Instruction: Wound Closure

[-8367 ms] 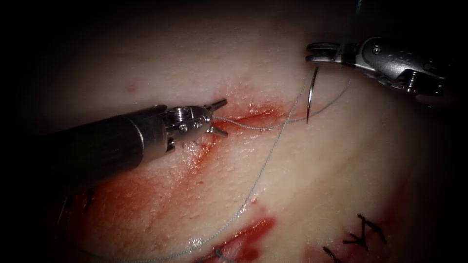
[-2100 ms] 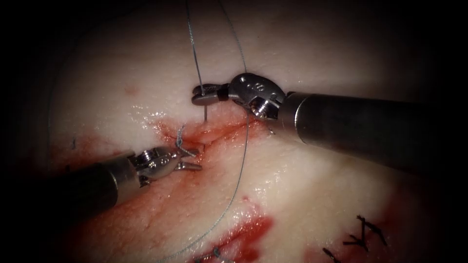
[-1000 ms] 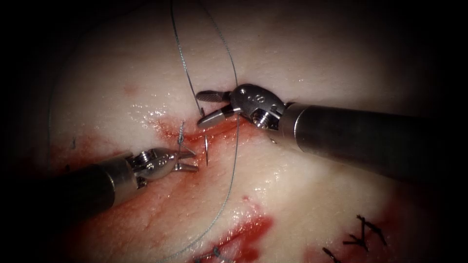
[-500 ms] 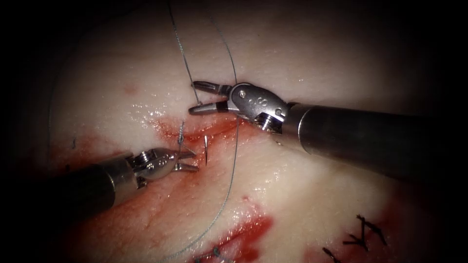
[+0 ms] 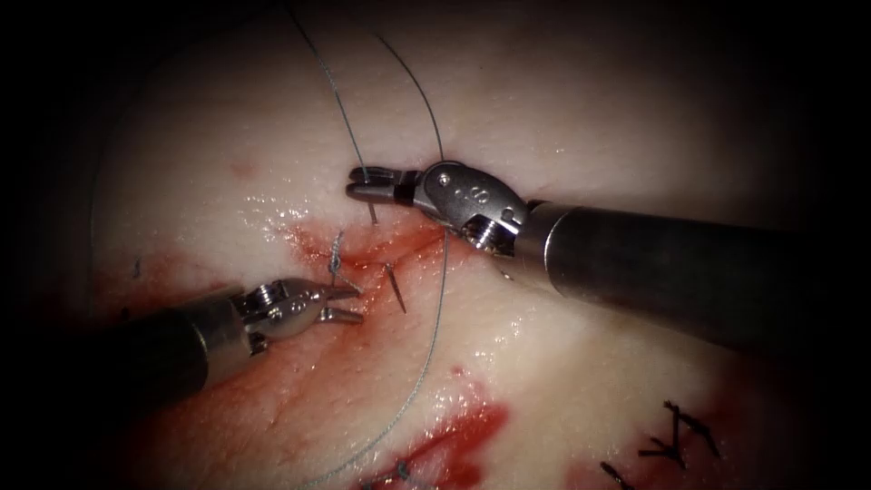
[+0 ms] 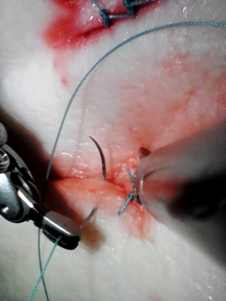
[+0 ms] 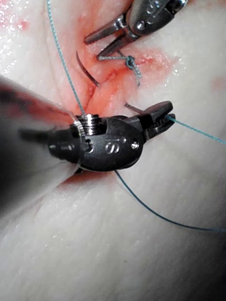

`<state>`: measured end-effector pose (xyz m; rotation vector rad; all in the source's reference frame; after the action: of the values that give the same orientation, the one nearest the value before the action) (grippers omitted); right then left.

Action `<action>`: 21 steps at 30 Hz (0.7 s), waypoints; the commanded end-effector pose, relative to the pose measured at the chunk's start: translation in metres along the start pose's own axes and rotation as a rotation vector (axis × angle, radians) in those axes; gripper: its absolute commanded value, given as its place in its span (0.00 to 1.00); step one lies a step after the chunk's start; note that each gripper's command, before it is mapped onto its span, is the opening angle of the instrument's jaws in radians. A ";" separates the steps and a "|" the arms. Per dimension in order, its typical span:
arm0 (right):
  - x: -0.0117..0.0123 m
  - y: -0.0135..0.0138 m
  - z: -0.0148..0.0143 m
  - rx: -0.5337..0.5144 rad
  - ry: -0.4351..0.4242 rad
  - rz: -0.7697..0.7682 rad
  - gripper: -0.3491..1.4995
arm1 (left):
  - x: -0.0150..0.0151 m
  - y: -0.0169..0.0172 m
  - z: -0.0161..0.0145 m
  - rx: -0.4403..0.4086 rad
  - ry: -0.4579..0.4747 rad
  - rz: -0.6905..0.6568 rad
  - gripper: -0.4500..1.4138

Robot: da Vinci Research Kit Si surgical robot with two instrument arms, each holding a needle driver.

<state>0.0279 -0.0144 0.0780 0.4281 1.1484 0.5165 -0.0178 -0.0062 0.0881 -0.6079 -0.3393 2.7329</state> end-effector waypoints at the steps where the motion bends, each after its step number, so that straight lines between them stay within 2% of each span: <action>1: 0.0003 0.0003 0.0008 0.008 -0.007 0.019 0.00 | 0.0006 -0.0004 0.0005 0.005 0.011 0.010 0.39; 7: -0.0007 0.0000 0.0006 0.029 -0.069 0.124 0.00 | 0.0012 0.0001 0.0005 0.021 0.030 0.075 0.38; 9: -0.0007 0.0001 0.0006 0.031 -0.066 0.124 0.00 | 0.0015 0.0001 0.0005 0.031 0.043 0.118 0.38; 10: -0.0003 0.0007 0.0007 0.027 -0.033 0.128 0.00 | 0.0020 0.0002 0.0005 0.054 0.065 0.175 0.37; 11: 0.0001 0.0012 0.0006 0.030 -0.001 0.131 0.11 | 0.0022 0.0003 0.0005 0.067 0.080 0.218 0.37; 12: 0.0003 0.0015 0.0005 0.030 0.025 0.140 0.35 | 0.0025 0.0003 0.0004 0.090 0.104 0.282 0.37; 13: 0.0006 0.0018 0.0004 0.034 0.051 0.154 0.50 | 0.0027 0.0003 0.0003 0.111 0.126 0.313 0.37; 14: 0.0008 0.0022 0.0001 0.030 0.075 0.163 0.62 | 0.0028 0.0002 0.0001 0.138 0.151 0.366 0.37; 15: 0.0010 0.0024 -0.0001 0.024 0.090 0.166 0.65 | 0.0031 0.0002 0.0000 0.166 0.171 0.430 0.37; 17: 0.0013 0.0027 -0.0006 0.012 0.099 0.171 0.66 | 0.0038 -0.0003 -0.0003 0.215 0.208 0.546 0.41; 21: 0.0013 0.0032 -0.0021 -0.011 0.120 0.177 0.53 | 0.0048 -0.0003 -0.0007 0.282 0.304 0.674 0.45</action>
<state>0.0251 -0.0116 0.0777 0.4988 1.2276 0.7115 -0.0211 -0.0046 0.0852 -1.2276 0.4109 3.1346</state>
